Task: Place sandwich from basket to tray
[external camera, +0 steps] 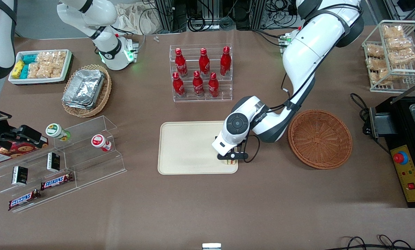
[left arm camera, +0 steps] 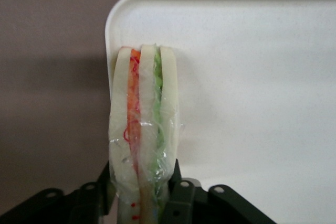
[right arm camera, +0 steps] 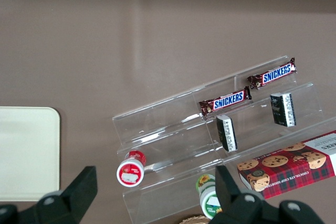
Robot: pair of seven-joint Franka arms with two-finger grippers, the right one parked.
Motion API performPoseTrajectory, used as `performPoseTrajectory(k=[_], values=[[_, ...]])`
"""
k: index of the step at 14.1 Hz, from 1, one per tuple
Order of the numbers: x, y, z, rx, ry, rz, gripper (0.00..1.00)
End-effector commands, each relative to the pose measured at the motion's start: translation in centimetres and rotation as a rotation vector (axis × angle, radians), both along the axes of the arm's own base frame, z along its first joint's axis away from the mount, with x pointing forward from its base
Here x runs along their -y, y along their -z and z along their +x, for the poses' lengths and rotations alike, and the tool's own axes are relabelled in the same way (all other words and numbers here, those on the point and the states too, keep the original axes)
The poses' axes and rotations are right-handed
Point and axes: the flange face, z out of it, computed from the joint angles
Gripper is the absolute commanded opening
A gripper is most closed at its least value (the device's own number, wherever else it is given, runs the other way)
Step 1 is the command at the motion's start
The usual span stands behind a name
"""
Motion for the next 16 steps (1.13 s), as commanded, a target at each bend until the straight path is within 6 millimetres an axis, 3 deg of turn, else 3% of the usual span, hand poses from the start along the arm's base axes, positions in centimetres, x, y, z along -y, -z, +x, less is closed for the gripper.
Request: performPoseTrajectory(k=[1, 5, 8, 13, 16], values=[[0.1, -2.6, 1.8, 0.067, -0.017, 0.004, 1.00], [-0.8, -9.4, 3.3, 0.135, -0.050, -0.016, 1.00], [-5.9, -15.0, 4.6, 0.128, -0.097, 0.053, 1.00], [-13.5, -23.4, 4.4, 0.048, -0.044, 0.069, 1.00], [-18.5, -26.2, 3.2, 0.000, -0.013, 0.088, 1.00]])
